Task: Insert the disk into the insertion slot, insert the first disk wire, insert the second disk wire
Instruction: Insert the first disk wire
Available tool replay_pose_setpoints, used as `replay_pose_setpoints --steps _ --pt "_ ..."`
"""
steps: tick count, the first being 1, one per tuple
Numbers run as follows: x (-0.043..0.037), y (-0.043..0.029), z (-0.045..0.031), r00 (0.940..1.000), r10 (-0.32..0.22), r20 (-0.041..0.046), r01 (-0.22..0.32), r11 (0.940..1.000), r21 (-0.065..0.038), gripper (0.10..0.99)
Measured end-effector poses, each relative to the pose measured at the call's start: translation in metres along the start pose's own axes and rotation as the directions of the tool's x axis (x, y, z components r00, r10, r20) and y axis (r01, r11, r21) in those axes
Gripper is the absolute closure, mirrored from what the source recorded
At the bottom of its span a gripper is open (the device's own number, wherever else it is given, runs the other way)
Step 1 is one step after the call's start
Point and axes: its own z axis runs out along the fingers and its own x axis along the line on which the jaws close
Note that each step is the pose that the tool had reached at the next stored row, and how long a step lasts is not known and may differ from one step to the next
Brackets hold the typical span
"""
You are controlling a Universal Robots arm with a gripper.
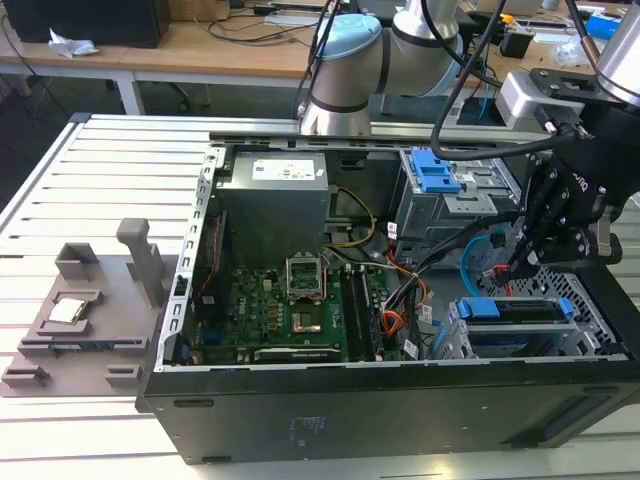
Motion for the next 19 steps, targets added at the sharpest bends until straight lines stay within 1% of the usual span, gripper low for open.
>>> replay_pose_setpoints --steps 4,11,13,14,16,18,19 --pt "0.0031 -0.0004 0.0000 1.0000 0.000 0.0000 0.000 1.0000 0.000 0.918" --pt "0.0184 -0.0023 0.0001 1.0000 0.000 0.0000 0.000 1.0000 0.000 0.918" --pt "0.0191 -0.0033 0.0000 1.0000 0.000 -0.0001 0.000 1.0000 0.000 0.918" --pt "0.0190 -0.0049 0.0000 1.0000 0.000 0.0000 0.000 1.0000 0.000 0.918" --pt "0.0180 -0.0125 -0.0003 1.0000 0.000 -0.0002 0.000 1.0000 -0.002 0.918" --pt "0.0173 -0.0181 -0.0006 1.0000 0.000 -0.0004 0.000 1.0000 -0.003 0.918" --pt "0.0167 -0.0233 -0.0008 1.0000 0.000 -0.0005 0.000 1.0000 -0.004 0.918"
